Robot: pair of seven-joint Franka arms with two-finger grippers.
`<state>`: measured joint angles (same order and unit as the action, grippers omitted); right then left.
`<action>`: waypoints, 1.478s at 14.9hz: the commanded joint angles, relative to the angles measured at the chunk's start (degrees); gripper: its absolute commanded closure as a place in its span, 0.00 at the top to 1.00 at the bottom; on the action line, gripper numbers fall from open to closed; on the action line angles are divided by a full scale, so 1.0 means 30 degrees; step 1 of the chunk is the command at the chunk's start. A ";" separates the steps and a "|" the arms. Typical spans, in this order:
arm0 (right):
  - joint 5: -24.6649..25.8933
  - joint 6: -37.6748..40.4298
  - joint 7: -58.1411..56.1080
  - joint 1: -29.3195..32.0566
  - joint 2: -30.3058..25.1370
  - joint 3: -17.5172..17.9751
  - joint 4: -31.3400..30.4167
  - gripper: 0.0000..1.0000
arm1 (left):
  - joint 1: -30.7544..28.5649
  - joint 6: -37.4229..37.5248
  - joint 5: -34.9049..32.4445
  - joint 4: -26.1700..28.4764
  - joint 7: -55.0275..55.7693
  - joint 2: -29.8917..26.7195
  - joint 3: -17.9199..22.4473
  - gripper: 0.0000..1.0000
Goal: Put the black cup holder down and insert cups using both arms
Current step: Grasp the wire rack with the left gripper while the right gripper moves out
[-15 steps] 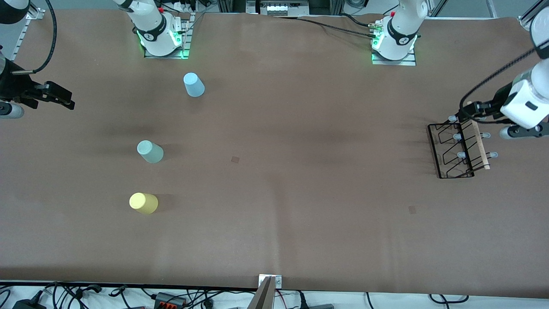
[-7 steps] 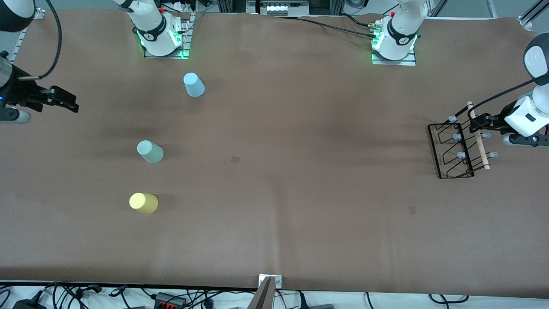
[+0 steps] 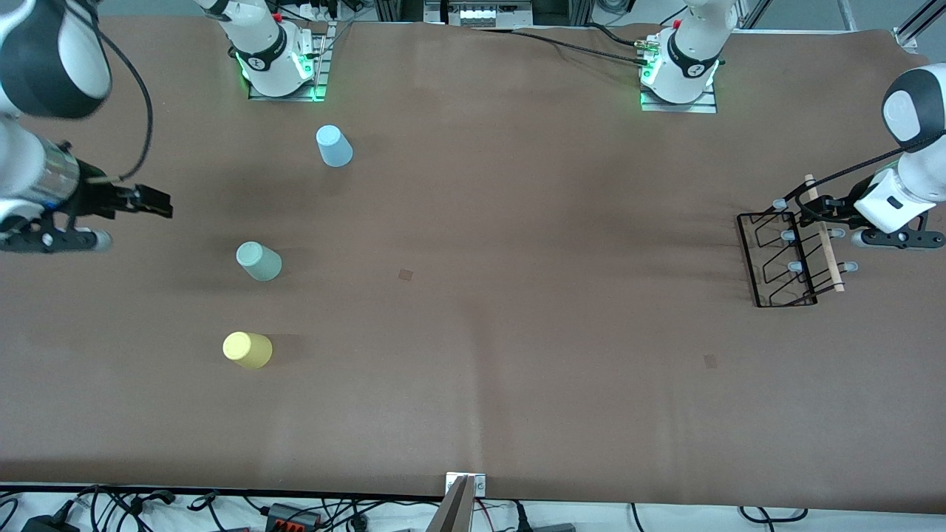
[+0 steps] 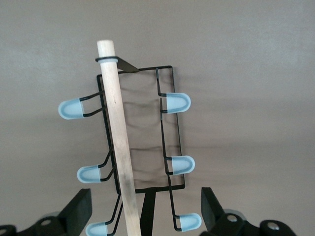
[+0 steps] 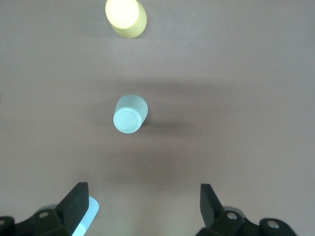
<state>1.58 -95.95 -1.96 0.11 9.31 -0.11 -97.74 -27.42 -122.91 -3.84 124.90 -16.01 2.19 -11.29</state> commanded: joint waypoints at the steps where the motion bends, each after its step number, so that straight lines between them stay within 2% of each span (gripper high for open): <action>1: -0.0086 -0.0212 0.0213 -0.0007 0.0937 -0.0021 0.0237 1.00 | -0.0410 -0.0892 -0.0389 0.0201 -0.0550 0.0354 -0.0134 0.94; 3: -0.0173 -0.0680 0.0213 -0.0007 0.1407 0.0008 0.0559 1.00 | -0.0643 -0.1041 -0.0389 0.0201 -0.1195 0.0792 -0.0134 0.86; 8: -0.0290 -0.1033 0.0213 -0.0153 0.1584 0.0008 0.0472 1.00 | -0.0936 -0.1042 -0.0389 0.0172 -0.1285 0.1233 -0.0134 0.54; 10: -0.0903 -0.0829 0.0213 -0.0124 0.1585 0.0008 0.0384 1.00 | -0.0937 -0.1042 -0.0389 0.0172 -0.1314 0.1264 -0.0134 0.45; 16: -0.0965 -0.0916 0.0125 -0.0124 0.1702 0.0008 0.0355 1.00 | -0.0967 -0.1013 -0.0389 0.0055 -0.1870 0.1439 -0.0134 0.10; 18: -0.0965 -0.0916 0.0125 -0.0124 0.1702 0.0008 0.0355 1.00 | -0.0996 -0.0984 -0.0389 0.0054 -0.1871 0.1439 -0.0134 0.02; 22: -0.0848 -0.1498 -0.0080 -0.0124 0.1789 0.0008 0.0151 1.00 | -0.1113 -0.0488 -0.0389 -0.0149 -0.1813 0.1293 -0.0367 0.01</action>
<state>-0.40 -99.16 -1.97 -0.15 14.45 -0.09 -97.05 -29.95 -125.48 -4.31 125.26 -20.57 6.19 -11.35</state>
